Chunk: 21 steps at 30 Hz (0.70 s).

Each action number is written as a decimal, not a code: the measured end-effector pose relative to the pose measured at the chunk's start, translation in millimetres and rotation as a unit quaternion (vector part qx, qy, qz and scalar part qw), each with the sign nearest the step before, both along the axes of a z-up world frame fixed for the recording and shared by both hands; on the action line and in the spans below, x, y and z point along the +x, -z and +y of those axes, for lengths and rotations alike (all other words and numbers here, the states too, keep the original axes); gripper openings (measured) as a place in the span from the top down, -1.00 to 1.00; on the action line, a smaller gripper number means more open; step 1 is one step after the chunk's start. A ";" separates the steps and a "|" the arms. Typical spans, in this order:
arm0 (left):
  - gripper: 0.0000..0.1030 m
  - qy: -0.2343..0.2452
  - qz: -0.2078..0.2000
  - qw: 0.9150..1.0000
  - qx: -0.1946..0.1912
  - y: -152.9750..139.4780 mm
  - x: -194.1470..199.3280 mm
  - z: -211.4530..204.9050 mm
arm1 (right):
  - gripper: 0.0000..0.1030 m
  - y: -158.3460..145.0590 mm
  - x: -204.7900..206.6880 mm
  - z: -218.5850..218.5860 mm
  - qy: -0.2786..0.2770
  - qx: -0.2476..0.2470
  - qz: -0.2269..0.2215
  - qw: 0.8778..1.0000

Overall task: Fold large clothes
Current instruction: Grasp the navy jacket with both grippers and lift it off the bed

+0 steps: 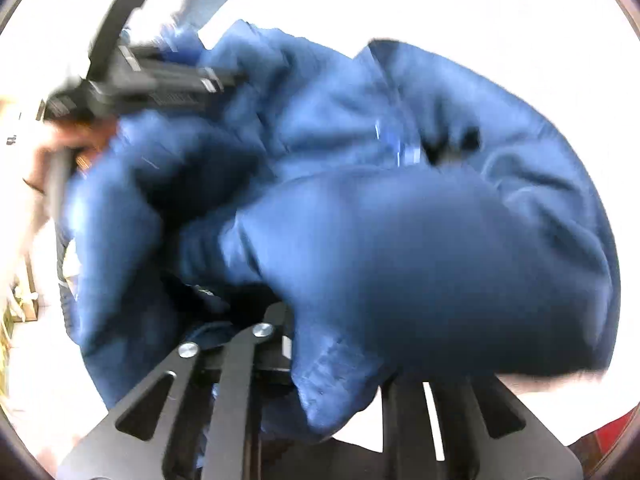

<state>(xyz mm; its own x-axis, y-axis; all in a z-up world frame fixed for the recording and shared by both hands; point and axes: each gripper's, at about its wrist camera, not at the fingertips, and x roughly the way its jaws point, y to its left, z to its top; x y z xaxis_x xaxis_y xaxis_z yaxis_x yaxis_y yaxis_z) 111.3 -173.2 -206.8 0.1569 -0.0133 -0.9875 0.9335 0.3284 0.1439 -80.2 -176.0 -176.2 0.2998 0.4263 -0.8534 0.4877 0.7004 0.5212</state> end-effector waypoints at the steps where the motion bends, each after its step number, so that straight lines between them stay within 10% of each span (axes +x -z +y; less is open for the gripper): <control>1: 0.30 -0.019 0.011 1.000 -0.008 -4.7 4.2 4.1 | 0.76 -15.2 2.7 -7.1 0.010 -0.007 -0.016 1.000; 5: 0.76 -0.114 0.015 0.992 -0.056 -37.5 33.3 40.3 | 0.83 -69.2 12.8 -34.1 0.017 -0.031 -0.073 0.997; 14: 0.84 -0.272 0.001 0.944 -0.187 -150.8 52.0 173.9 | 0.84 -176.9 51.1 -9.4 -0.117 -0.091 -0.206 0.967; 21: 0.85 -0.364 -0.037 0.892 -0.265 -237.5 -3.7 276.9 | 0.85 -294.4 52.3 32.5 -0.230 -0.002 -0.382 0.895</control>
<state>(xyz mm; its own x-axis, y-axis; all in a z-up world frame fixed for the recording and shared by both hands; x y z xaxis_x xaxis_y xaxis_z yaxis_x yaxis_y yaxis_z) 107.6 103.6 30.7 0.3788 -0.3432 -0.8595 0.4398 0.8839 -0.1592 -28.0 -143.5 118.2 0.5896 0.6522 -0.4765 -0.3506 0.7381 0.5764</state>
